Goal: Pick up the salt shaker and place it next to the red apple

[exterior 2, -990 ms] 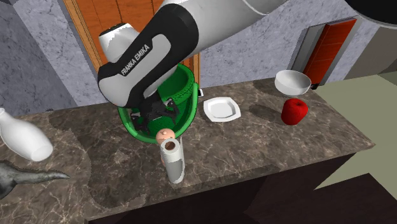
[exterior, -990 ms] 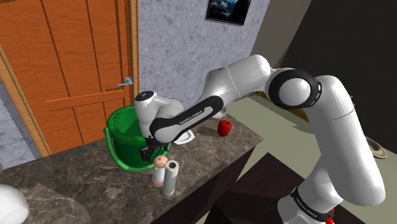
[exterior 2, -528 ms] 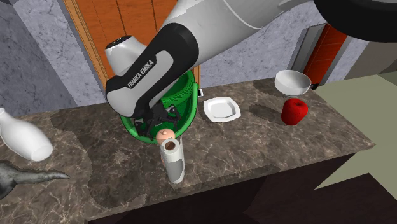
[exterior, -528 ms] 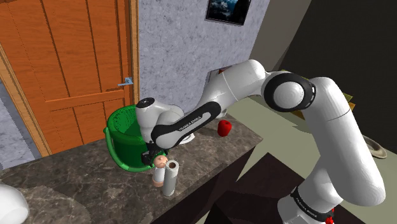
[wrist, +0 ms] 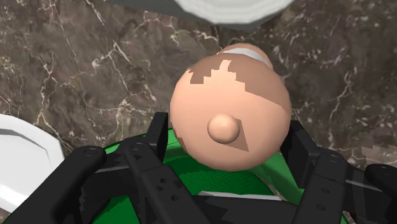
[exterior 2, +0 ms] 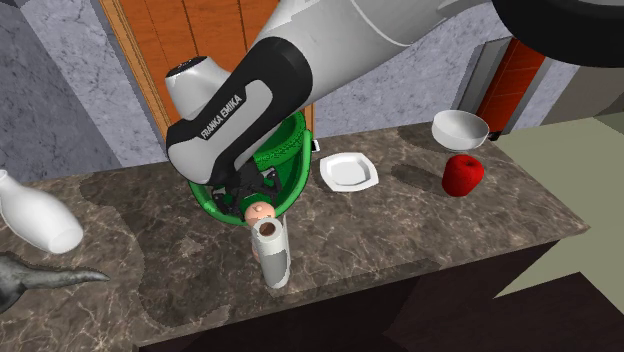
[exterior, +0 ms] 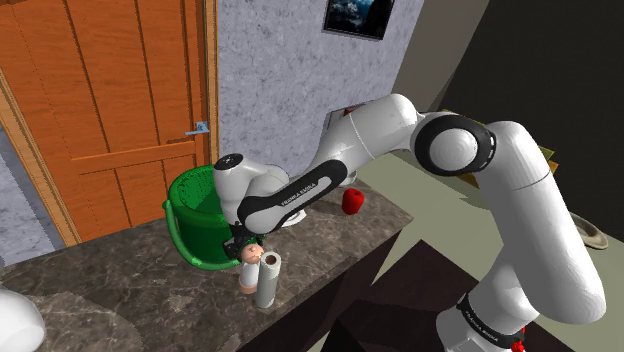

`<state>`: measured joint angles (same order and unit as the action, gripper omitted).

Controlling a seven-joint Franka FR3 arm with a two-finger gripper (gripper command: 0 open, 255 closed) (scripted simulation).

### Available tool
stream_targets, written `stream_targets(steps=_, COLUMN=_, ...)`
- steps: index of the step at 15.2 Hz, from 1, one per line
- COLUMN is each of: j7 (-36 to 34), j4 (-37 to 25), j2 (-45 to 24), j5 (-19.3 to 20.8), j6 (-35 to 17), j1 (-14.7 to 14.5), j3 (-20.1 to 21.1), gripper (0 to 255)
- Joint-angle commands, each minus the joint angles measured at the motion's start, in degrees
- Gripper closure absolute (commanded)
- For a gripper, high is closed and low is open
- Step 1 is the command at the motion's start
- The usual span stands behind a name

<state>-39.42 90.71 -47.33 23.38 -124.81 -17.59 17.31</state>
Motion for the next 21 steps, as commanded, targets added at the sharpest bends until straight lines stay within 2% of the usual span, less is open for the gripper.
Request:
stream_targets(steps=1, j7=0.00, j4=0.00, j2=0.01, j5=0.00, j6=0.00, j1=0.00, j3=0.00, gripper=255)
stream_targets(steps=7, j7=0.00, j4=0.00, j2=0.00, j5=0.00, j6=-0.01, j1=0.00, j3=0.00, gripper=255)
stream_targets(steps=21, j7=1.70, j4=1.09, j2=7.42, j5=-2.39, j6=6.14, j1=1.30, j3=1.96, gripper=255)
